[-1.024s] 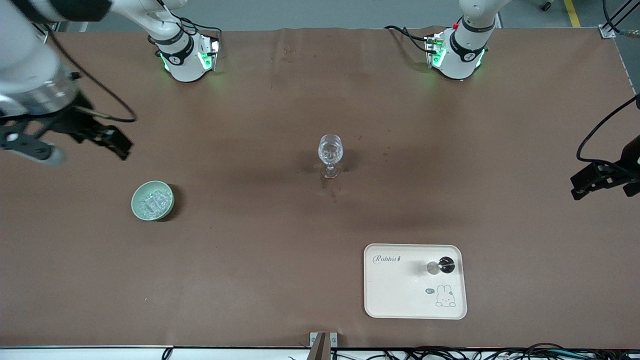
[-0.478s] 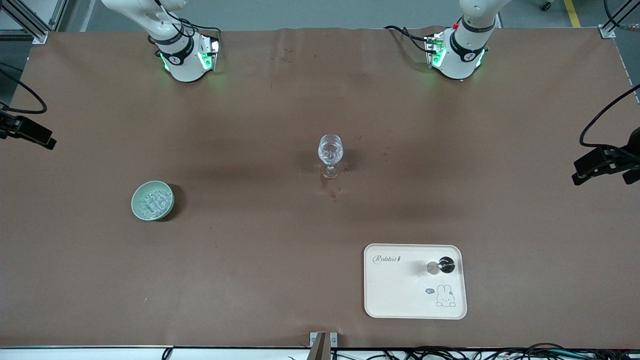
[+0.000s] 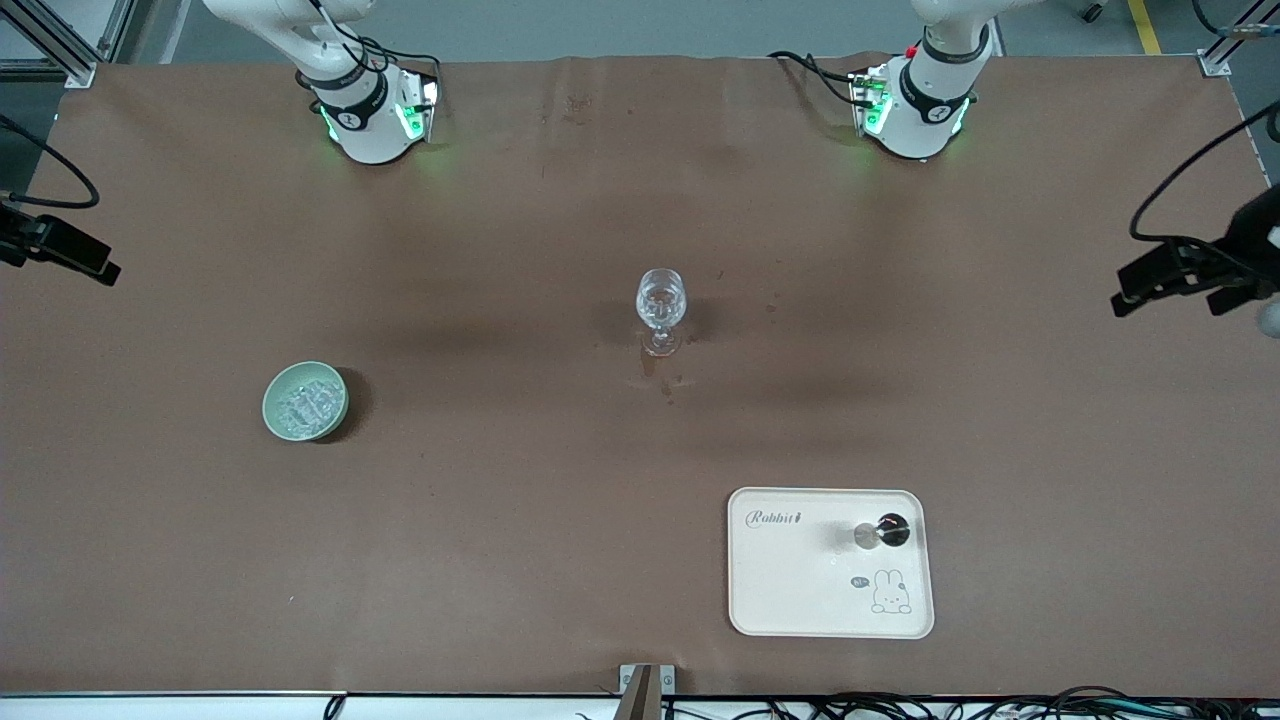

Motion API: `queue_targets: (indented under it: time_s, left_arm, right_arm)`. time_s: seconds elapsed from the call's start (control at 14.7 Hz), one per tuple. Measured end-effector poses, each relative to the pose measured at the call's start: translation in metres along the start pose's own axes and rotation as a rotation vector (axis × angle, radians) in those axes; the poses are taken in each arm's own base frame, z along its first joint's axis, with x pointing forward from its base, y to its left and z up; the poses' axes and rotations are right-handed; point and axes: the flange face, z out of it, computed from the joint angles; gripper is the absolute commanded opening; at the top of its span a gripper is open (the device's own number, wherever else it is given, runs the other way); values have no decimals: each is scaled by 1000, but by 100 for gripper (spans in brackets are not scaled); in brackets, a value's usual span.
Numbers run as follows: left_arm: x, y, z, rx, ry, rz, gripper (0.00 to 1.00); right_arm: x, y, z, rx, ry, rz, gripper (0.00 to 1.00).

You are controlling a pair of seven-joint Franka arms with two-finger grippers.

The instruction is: Pour wine and add ice with both arms

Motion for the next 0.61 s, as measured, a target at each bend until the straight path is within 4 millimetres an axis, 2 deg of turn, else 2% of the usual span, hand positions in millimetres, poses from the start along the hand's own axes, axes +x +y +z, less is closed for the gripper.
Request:
queue_targets:
  time_s: [0.27,0.48,0.61]
  left_arm:
    - [-37,14,6,28,-11,6,100]
    - [-68,13,8,34,8,6,100]
    - [-81,14,7,35,13,8,100]
  right_arm:
    - [1,7,1,0,1,-46,100]
    - [4,6,0,19,19,-52,100]
    - [4,4,-1,49,23,-51,100]
